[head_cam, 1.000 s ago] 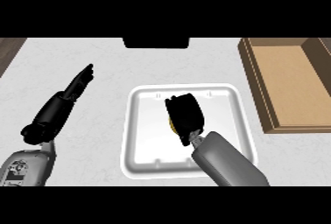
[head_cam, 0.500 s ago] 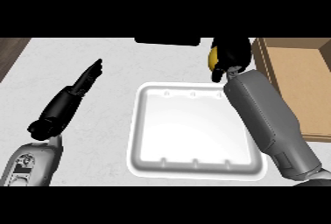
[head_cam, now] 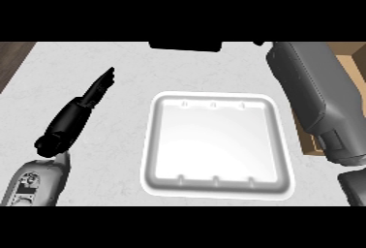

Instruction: Pick the lemon from the tray and place it in the cardboard box

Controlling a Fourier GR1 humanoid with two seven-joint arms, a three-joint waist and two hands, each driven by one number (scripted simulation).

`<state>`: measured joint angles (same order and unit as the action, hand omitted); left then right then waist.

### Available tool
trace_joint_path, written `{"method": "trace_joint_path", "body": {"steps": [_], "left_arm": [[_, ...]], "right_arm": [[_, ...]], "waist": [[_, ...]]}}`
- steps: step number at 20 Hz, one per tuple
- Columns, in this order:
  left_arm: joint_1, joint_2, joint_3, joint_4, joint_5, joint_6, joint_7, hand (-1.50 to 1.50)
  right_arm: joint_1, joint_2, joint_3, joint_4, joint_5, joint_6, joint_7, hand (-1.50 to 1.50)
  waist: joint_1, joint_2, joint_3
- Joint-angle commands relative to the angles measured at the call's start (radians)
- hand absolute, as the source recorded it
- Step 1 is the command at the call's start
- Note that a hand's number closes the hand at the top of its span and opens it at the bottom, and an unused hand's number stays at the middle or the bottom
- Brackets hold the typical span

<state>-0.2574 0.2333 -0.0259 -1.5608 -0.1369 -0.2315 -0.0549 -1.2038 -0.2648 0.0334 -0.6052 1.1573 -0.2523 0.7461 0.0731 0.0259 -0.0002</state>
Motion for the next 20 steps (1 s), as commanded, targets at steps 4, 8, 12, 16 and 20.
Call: {"method": "trace_joint_path", "body": {"steps": [4,8,12,16,20], "left_arm": [[0.001,0.004,0.021,0.009,0.013,-0.006,0.001,0.00],[-0.001,0.004,0.026,0.003,0.010,-0.002,0.023,0.00],[0.025,-0.003,0.024,-0.005,-0.008,0.013,0.002,0.00],[0.014,-0.009,0.023,-0.004,-0.002,0.006,0.008,0.00],[0.051,-0.016,0.010,0.002,-0.034,0.024,-0.029,0.00]], "right_arm": [[-0.099,-0.105,-0.091,0.150,0.050,-0.167,0.136,1.50],[-0.086,-0.170,-0.129,0.200,0.050,-0.237,0.129,1.50],[-0.057,-0.252,-0.169,0.267,0.028,-0.255,0.050,1.50],[-0.044,-0.296,-0.201,0.348,-0.014,-0.134,-0.024,1.50],[-0.048,-0.340,-0.269,0.393,-0.101,0.072,-0.058,1.50]], "waist": [[-0.013,-0.002,0.000],[-0.029,-0.007,0.001],[-0.030,-0.008,0.001],[-0.033,-0.008,0.001],[-0.048,-0.015,0.001]]}}
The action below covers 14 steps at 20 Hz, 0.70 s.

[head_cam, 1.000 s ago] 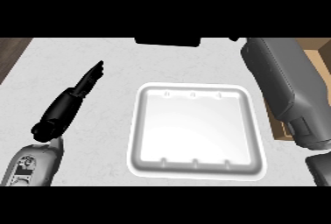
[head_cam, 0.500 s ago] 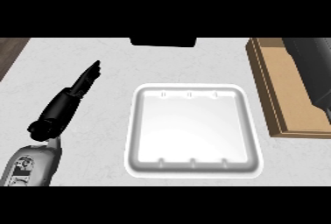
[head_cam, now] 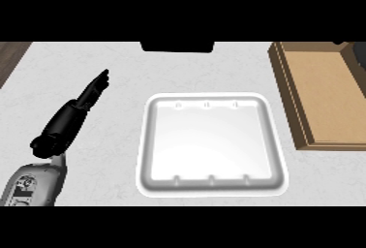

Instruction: Pick the lemon from the tray and place it in the cardboard box

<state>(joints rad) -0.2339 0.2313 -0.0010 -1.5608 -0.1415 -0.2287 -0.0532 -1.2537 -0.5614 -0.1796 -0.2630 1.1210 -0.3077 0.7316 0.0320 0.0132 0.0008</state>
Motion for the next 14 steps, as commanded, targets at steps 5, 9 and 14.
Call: {"method": "trace_joint_path", "body": {"steps": [5,9,14], "left_arm": [[0.002,0.002,0.011,0.036,-0.012,0.001,-0.041,0.00],[-0.012,0.027,0.042,0.032,0.022,-0.031,-0.026,0.00],[-0.021,0.034,0.062,0.041,0.013,-0.021,-0.034,0.00]], "right_arm": [[0.074,-0.088,-0.109,0.088,-0.123,0.179,-0.162,1.50],[0.097,-0.118,-0.108,0.132,-0.129,0.318,-0.159,1.50],[0.161,-0.121,-0.152,0.096,-0.198,0.394,-0.339,-1.50]], "waist": [[-0.001,0.004,0.001],[-0.003,0.001,0.000],[-0.018,-0.006,0.000]]}}
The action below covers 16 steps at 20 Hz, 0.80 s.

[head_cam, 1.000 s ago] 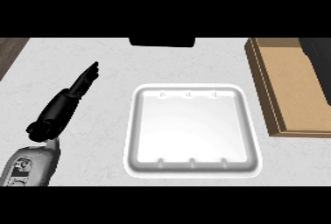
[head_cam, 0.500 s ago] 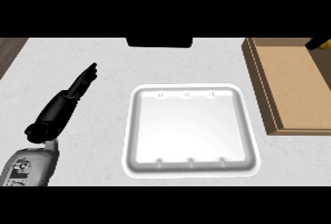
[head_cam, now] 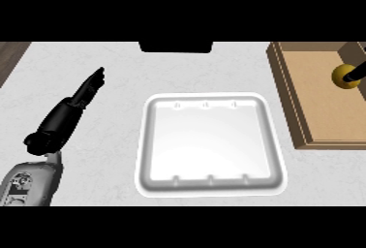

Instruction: Pick the lemon from the tray and place it in the cardboard box

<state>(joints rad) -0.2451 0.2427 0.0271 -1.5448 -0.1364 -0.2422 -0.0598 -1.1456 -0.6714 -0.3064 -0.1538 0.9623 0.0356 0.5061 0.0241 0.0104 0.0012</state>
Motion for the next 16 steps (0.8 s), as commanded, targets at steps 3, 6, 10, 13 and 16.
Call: {"method": "trace_joint_path", "body": {"steps": [3,6,10,13,16], "left_arm": [[0.013,-0.029,-0.022,0.010,-0.033,0.024,-0.032,0.00],[0.040,-0.016,-0.019,-0.013,-0.024,0.009,-0.030,0.00],[0.014,-0.017,-0.001,0.016,-0.005,0.005,0.000,0.00],[0.026,-0.007,0.010,-0.005,-0.017,0.020,-0.011,0.00],[-0.016,-0.006,0.014,-0.016,0.012,-0.003,0.057,0.00]], "right_arm": [[0.040,-0.021,-0.048,-0.061,-0.069,0.022,-0.186,-1.50],[0.053,0.018,-0.120,-0.148,-0.139,-0.189,-0.269,-1.50],[-0.014,0.023,-0.317,-0.245,-0.330,-0.355,-0.333,-1.50],[0.038,0.035,-0.444,-0.267,-0.452,-0.436,-0.382,-1.50],[0.117,0.033,-0.510,-0.296,-0.520,-0.481,-0.467,-1.50]], "waist": [[-0.003,-0.001,0.000],[-0.009,-0.005,0.001],[-0.025,-0.007,0.004],[-0.022,-0.008,0.003],[-0.025,-0.007,0.002]]}}
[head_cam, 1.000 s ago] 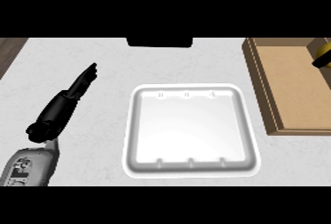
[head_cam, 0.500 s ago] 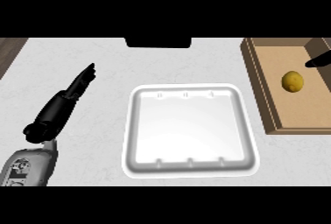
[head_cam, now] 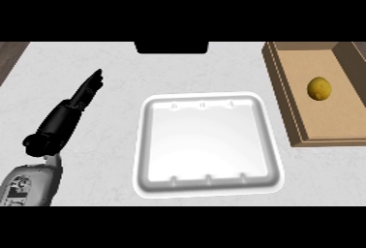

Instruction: Pick the lemon from the tray and place it in the cardboard box

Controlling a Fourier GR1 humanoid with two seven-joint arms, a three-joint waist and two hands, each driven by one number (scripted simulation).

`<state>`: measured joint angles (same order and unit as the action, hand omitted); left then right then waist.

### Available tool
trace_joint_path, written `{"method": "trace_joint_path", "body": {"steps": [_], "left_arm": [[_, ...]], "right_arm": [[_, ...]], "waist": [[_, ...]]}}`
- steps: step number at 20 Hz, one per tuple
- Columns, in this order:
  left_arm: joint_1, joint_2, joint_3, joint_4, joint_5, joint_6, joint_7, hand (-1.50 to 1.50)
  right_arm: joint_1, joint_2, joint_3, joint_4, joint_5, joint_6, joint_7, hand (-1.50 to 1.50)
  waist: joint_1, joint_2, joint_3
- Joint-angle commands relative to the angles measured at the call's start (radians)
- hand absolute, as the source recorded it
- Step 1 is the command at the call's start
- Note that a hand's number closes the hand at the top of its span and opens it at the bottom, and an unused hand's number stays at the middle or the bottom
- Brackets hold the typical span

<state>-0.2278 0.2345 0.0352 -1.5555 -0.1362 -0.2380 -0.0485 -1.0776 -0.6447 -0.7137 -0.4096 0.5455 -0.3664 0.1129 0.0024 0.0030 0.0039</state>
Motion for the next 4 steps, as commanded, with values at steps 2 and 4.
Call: {"method": "trace_joint_path", "body": {"steps": [2,4], "left_arm": [[0.012,-0.013,-0.016,-0.004,-0.029,0.018,-0.019,0.00],[-0.007,-0.009,-0.003,0.027,-0.023,0.014,-0.021,0.00]], "right_arm": [[0.130,-0.027,-0.147,-0.044,-0.160,-0.020,-0.149,-1.50],[0.208,-0.021,-0.175,-0.073,-0.194,-0.035,-0.227,-1.50]], "waist": [[-0.001,0.001,-0.002],[-0.009,0.000,-0.002]]}}
